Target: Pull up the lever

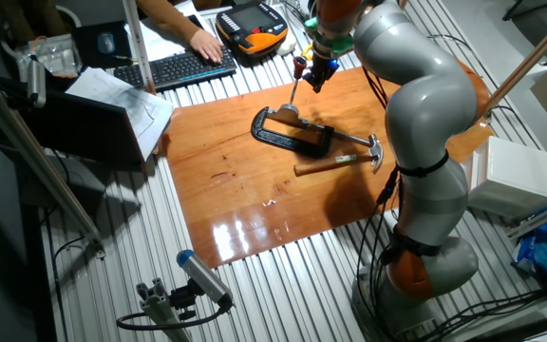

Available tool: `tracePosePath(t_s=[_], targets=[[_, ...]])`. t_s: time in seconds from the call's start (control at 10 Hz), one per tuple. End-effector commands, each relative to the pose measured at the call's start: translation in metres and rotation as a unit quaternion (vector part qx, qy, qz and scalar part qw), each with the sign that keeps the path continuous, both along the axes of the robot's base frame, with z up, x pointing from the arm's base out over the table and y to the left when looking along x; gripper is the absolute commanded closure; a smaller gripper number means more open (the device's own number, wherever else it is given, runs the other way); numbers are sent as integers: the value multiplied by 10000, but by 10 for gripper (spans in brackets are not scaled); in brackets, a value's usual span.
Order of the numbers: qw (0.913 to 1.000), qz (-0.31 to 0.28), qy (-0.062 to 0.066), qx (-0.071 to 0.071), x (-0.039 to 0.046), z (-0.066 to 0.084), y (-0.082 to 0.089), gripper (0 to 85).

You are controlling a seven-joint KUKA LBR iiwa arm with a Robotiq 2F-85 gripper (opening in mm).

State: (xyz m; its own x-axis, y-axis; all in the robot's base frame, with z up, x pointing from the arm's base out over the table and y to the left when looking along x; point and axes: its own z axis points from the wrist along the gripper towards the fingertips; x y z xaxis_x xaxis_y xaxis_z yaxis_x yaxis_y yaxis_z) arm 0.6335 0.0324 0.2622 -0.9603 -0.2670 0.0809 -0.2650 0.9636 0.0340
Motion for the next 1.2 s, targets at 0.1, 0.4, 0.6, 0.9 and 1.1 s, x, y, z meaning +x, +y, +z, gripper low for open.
tracePosePath(t_s=[0.1,0.4,0.6,0.9,1.1], targets=[[10000,-9,-15,-12,3,7,-2,850],[10000,-9,0,-4,4,13,9,850],[10000,-9,0,-4,4,15,13,850],[10000,-1,0,12,7,16,15,850],[10000,-55,-30,-31,14,14,14,850]])
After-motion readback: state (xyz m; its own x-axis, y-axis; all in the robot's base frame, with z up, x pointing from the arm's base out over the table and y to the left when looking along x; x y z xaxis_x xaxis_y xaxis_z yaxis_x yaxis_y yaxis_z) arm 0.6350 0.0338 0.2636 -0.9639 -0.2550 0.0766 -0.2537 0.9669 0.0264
